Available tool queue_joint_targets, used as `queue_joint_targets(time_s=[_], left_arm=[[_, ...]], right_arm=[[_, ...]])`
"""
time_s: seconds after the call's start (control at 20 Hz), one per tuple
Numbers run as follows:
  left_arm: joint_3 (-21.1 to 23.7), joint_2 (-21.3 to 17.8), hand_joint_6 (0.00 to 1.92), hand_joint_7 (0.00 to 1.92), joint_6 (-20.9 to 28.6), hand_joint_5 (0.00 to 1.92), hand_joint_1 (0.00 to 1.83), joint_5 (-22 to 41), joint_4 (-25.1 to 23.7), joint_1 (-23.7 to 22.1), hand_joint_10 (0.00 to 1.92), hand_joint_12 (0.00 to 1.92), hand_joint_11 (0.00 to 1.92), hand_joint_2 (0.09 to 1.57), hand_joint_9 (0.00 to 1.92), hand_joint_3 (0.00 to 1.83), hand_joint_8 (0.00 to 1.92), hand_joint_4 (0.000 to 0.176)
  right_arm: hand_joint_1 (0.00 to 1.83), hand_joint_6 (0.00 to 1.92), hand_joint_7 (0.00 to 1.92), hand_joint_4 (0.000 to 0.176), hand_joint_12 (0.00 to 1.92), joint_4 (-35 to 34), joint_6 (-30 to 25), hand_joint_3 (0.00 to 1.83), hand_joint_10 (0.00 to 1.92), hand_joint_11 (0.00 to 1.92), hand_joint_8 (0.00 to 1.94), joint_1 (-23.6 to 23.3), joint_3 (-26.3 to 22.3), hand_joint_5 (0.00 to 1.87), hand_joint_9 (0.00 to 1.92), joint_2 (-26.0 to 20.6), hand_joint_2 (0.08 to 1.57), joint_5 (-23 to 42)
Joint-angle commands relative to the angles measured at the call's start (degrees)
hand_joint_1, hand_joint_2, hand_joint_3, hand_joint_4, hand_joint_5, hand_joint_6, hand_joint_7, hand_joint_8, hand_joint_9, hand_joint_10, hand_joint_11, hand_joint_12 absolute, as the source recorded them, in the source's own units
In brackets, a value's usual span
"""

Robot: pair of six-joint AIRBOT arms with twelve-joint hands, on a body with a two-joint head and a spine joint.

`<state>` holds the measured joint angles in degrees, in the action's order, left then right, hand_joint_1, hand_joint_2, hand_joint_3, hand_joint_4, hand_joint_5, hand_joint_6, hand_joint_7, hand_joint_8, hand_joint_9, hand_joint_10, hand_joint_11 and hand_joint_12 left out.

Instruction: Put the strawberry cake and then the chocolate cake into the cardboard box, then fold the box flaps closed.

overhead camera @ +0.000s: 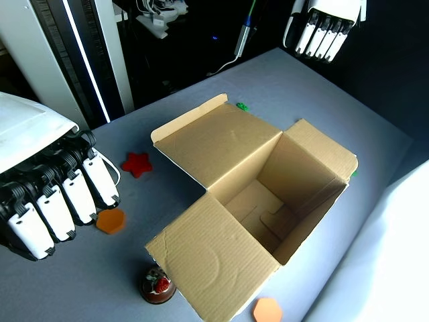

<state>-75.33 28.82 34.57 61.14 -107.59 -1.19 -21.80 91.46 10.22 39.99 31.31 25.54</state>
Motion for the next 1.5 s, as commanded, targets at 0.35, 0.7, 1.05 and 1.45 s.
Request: queue_joint_targets(time_s=[0.35,0.7,1.05,1.45], left_arm=[[1.6,-0.6,0.00,0.18,0.2,0.15,0.29,0.2,2.5,-1.5,0.00,0.67,0.00,1.26,0.21,0.00,0.01,0.042],[2.1,-0.8,0.00,0.15,0.4,0.11,0.42,0.8,-0.8,-2.4,0.00,0.62,0.00,1.14,0.19,0.00,0.00,0.055],[2.4,0.0,0.00,0.02,-6.7,0.00,1.10,-0.5,5.0,7.3,0.01,0.34,0.00,0.95,0.05,0.00,0.01,0.086],[4.2,2.7,0.00,0.00,-18.1,0.00,1.06,-7.1,20.4,22.4,0.00,0.19,0.00,0.97,0.02,0.00,0.00,0.087]], right_arm=[[0.08,0.01,0.18,0.000,0.85,0.9,0.2,0.00,0.09,0.00,0.00,-0.6,-0.1,0.14,0.17,-0.8,1.22,7.1],[0.29,0.00,0.06,0.001,0.42,1.0,0.2,0.00,0.01,0.00,0.00,-0.6,-0.1,0.04,0.06,-0.7,1.10,7.1],[1.26,0.00,0.01,0.037,0.00,1.0,0.2,0.00,0.00,0.00,0.00,-0.6,-0.1,0.00,0.00,-0.7,0.93,7.1],[1.18,0.00,0.00,0.035,0.00,1.0,0.3,0.00,0.00,0.00,0.00,-0.6,-0.1,0.00,0.00,-0.7,0.96,7.1]])
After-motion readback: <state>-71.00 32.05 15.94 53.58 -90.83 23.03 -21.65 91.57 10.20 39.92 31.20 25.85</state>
